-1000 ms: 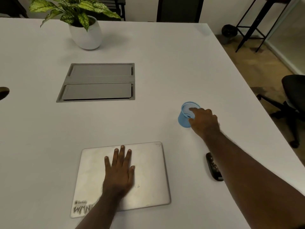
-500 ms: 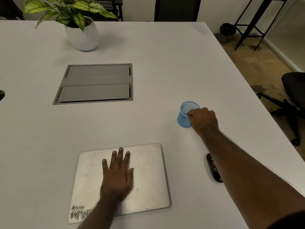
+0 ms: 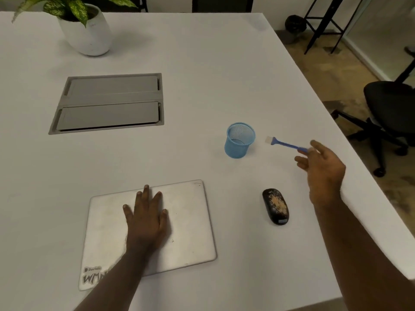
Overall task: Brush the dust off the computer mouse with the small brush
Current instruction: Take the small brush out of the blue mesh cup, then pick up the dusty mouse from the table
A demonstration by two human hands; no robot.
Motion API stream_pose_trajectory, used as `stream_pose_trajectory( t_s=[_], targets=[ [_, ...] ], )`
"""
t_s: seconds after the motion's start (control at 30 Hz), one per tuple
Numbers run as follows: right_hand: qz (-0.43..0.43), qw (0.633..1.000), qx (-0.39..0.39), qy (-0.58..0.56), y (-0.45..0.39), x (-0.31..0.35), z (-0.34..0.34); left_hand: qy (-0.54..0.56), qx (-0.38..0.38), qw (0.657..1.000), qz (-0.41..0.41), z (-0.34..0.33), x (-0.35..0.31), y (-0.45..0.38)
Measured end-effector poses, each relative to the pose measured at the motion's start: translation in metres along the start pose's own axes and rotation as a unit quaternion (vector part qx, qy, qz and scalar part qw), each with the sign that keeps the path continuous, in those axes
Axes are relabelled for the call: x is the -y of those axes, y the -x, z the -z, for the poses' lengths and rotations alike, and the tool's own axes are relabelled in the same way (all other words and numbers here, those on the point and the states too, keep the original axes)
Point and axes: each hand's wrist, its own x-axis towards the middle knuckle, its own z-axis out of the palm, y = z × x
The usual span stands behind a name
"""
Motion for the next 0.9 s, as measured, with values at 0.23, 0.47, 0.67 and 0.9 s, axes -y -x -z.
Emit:
stream_pose_trajectory(
  t_s=[0.23,0.47,0.67,0.9],
  targets=[
    [-0.263,0.937,0.054,-0.225,0.026,-0.053,0.082,0.187,-0.024,0.981,-0.053,0.007,-0.076,-0.009],
    [-0.293,0.944,0.054,-0.143,0.038,-0.09,0.09,0.456,0.136,0.879,0.034,-0.012,-0.191,0.003],
    [-0.205,0.978,0.04,0.0,0.043,-0.099,0.067,0.502,0.247,0.814,0.154,-0.033,-0.246,0.005],
    [-0.201,0.979,0.032,0.025,0.036,-0.115,0.057,0.458,0.242,0.841,0.157,-0.055,-0.263,0.006]
  ],
)
